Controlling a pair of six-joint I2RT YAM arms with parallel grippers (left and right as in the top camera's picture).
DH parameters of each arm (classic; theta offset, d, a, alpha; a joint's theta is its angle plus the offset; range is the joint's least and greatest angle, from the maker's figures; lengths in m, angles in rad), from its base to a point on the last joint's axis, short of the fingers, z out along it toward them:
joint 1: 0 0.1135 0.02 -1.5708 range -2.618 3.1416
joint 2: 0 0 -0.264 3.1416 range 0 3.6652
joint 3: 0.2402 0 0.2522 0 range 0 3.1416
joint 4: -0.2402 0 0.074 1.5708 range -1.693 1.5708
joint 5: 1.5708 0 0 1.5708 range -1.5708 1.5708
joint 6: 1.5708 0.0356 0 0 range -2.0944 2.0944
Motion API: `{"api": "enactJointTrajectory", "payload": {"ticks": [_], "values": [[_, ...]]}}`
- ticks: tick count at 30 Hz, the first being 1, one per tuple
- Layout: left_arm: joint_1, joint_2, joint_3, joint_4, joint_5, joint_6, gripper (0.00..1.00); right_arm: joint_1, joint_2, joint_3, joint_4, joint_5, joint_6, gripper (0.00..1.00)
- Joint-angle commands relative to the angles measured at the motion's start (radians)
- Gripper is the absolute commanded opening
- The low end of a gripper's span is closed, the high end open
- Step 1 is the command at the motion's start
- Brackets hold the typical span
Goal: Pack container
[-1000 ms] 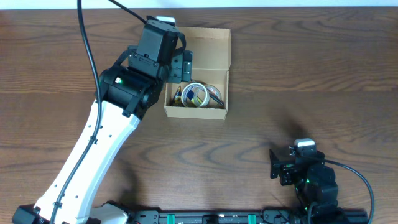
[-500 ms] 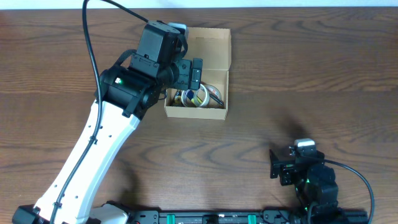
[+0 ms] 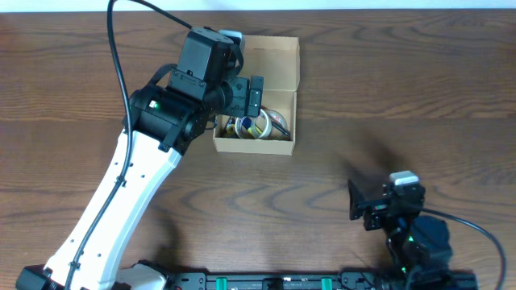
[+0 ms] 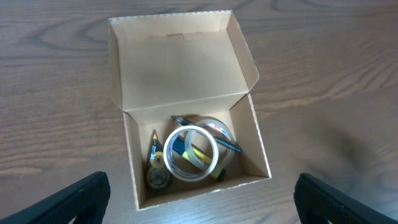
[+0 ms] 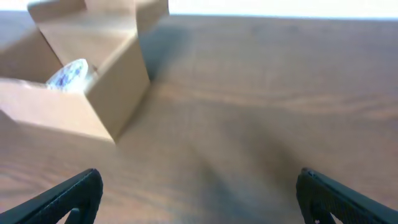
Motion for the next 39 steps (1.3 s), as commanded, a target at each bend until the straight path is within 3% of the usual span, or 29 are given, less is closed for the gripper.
{"api": "enactJointTrajectory", "payload": {"ticks": [1,5,11,16,17,18,20,23,24,25,26,32,39], "values": [[0.004,-0.003,0.018,-0.002,-0.001,-0.006,0.95,-0.01,0.103,0.133,0.01,0.014,0.001,0.99],[0.014,-0.003,0.019,0.01,-0.001,-0.025,0.95,-0.01,0.352,0.322,0.011,0.028,-0.034,0.99],[0.139,-0.003,0.02,0.022,0.008,-0.101,0.95,-0.01,0.727,0.636,0.051,0.019,-0.077,0.99],[0.261,-0.003,0.02,0.047,0.058,-0.137,1.0,-0.01,0.865,0.703,0.2,0.019,-0.077,0.99],[0.278,-0.003,0.02,0.055,0.063,-0.137,0.94,-0.01,0.887,0.703,0.241,0.02,-0.078,0.99],[0.293,-0.003,0.02,0.063,0.063,-0.137,0.89,-0.01,0.913,0.703,0.282,0.02,-0.084,0.96],[0.32,-0.003,0.02,0.089,0.063,-0.137,0.74,-0.01,0.977,0.703,0.359,0.021,-0.084,0.62],[0.349,0.027,0.02,0.159,0.061,-0.137,0.34,-0.012,1.123,0.703,0.468,0.022,-0.061,0.17],[0.352,0.041,0.02,0.171,0.061,-0.144,0.24,-0.015,1.148,0.704,0.478,0.024,-0.042,0.06],[0.355,0.058,0.02,0.182,0.058,-0.16,0.13,-0.019,1.179,0.705,0.491,0.024,-0.01,0.01],[0.358,0.084,0.02,0.192,0.057,-0.182,0.06,-0.031,1.216,0.706,0.505,0.024,0.042,0.01],[0.397,0.227,0.02,0.235,0.068,-0.219,0.06,-0.106,1.307,0.706,0.52,0.018,0.247,0.01],[0.463,0.425,0.02,0.33,0.247,-0.253,0.06,-0.209,1.478,0.706,0.608,-0.192,0.426,0.01]]}}
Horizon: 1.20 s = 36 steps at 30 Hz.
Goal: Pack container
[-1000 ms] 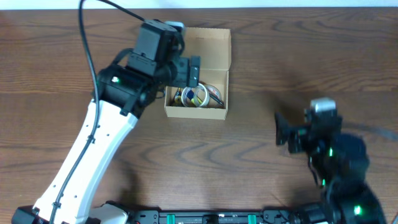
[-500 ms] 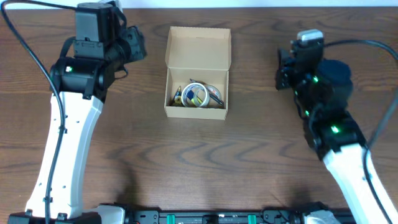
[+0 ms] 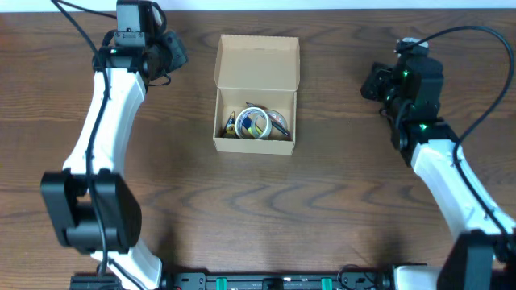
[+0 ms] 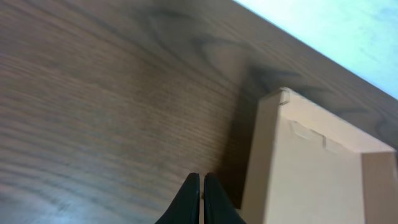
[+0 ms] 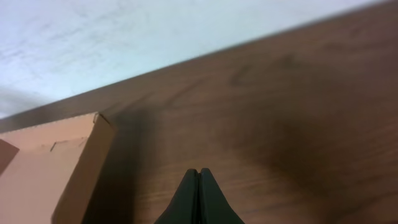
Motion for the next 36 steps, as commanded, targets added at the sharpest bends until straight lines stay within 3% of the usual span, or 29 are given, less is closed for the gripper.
{"api": "enactJointTrajectory", "payload": {"ticks": [1,10,24,36], "values": [[0.021,0.066,0.019,0.021,0.089,-0.039,0.06,-0.031,0.085,0.013,0.037,-0.124,0.14,0.01],[0.045,0.246,0.019,0.106,0.282,-0.132,0.05,-0.039,0.403,0.045,0.243,-0.335,0.404,0.01],[0.031,0.362,0.019,0.238,0.447,-0.193,0.05,0.077,0.657,0.307,0.246,-0.426,0.46,0.01],[-0.046,0.366,0.019,0.29,0.485,-0.194,0.06,0.144,0.683,0.327,0.291,-0.429,0.468,0.01]]}}
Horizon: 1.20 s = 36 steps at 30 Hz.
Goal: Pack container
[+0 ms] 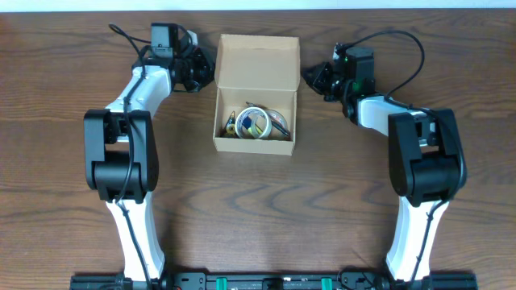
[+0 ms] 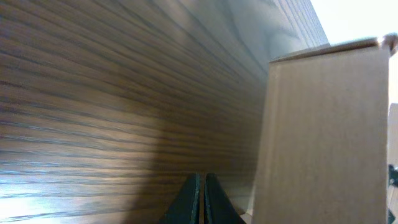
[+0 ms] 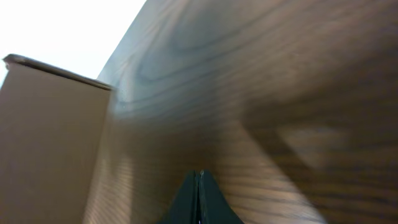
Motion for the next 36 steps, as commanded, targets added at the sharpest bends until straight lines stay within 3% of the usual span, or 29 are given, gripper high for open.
{"api": "enactJointTrajectory", "payload": {"ticks": [1,8,22,36], "values": [[-0.01,0.02,0.019,0.002,0.03,-0.003,0.06,0.023,0.009,0.018,0.031,-0.015,0.0,0.01],[0.01,0.02,0.022,0.002,0.123,0.04,0.06,0.026,0.008,0.019,0.132,-0.09,-0.054,0.01],[0.016,0.019,0.119,-0.027,0.317,0.134,0.06,0.015,-0.066,0.019,0.179,-0.195,-0.125,0.01],[0.017,-0.037,0.15,-0.267,0.311,0.353,0.06,0.015,-0.219,0.019,-0.031,-0.174,-0.292,0.01]]}}
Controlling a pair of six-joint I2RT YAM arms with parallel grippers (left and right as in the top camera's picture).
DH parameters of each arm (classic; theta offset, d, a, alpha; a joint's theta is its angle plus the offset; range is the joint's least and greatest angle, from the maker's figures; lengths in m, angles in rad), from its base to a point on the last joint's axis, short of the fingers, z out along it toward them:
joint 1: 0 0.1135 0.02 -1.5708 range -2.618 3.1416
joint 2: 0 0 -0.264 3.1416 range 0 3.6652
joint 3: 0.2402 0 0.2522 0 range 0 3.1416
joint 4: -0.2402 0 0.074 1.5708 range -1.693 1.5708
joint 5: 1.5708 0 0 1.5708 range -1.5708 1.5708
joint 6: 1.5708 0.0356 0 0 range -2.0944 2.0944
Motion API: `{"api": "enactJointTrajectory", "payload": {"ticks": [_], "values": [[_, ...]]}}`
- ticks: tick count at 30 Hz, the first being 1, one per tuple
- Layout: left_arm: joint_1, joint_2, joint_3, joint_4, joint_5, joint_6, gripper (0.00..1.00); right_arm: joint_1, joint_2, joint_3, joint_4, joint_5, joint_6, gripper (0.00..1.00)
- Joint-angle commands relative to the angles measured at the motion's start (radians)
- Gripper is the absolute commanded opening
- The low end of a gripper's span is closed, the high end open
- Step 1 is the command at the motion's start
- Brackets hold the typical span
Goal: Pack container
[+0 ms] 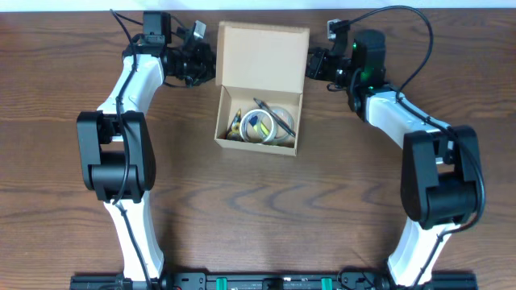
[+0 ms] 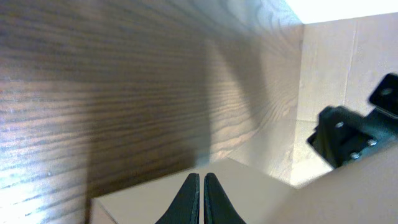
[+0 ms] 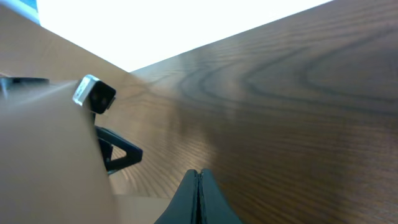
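An open cardboard box (image 1: 256, 147) stands mid-table with its lid (image 1: 262, 52) tilted up at the back. Inside lie a clear tape roll (image 1: 258, 127), more tape and pens. My left gripper (image 1: 208, 63) is shut against the lid's left edge, and my right gripper (image 1: 310, 64) is shut against its right edge. In the left wrist view the shut gripper (image 2: 201, 182) rests over a cardboard flap (image 2: 143, 202), with the lid (image 2: 329, 68) beyond. In the right wrist view the shut gripper (image 3: 198, 180) points along the table beside the lid (image 3: 43, 124).
The brown wooden table (image 1: 363, 185) stretches around the box. Both arms reach in from the sides along the far edge, with cables (image 1: 403, 24) trailing over the table's back edge. The arm bases (image 1: 258, 282) stand at the front edge.
The lid, which lay back flat, now stands tilted up and looks larger from above. Both shut grippers have shifted in against its side edges, and the box front has shifted slightly right.
First my left gripper hung open above the box and my right gripper was open low near the front edge. Then both were shut, wide of the box at the back. Then they flanked the flat lid, which now is raised between them.
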Motion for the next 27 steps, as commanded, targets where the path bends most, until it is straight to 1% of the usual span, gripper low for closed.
{"api": "enactJointTrajectory", "payload": {"ticks": [1,9,13,17,22,27], "values": [[-0.01,-0.038,0.019,-0.017,0.02,0.063,0.06,0.005,-0.031,0.016,-0.015,0.014,-0.048,0.02],[-0.01,-0.039,0.019,-0.014,0.005,0.064,0.06,0.007,-0.032,0.016,-0.042,0.004,-0.058,0.01],[-0.006,-0.051,0.019,-0.015,0.003,0.095,0.06,0.01,-0.048,0.016,-0.07,-0.013,-0.104,0.01],[-0.002,-0.074,0.02,-0.019,-0.006,0.112,0.06,0.013,-0.093,0.016,-0.156,-0.004,-0.183,0.01],[-0.002,-0.103,0.021,-0.128,-0.054,0.196,0.06,0.013,-0.18,0.016,-0.294,0.024,-0.284,0.01],[-0.002,-0.105,0.021,-0.211,-0.085,0.256,0.06,0.013,-0.233,0.016,-0.367,0.024,-0.319,0.01]]}}
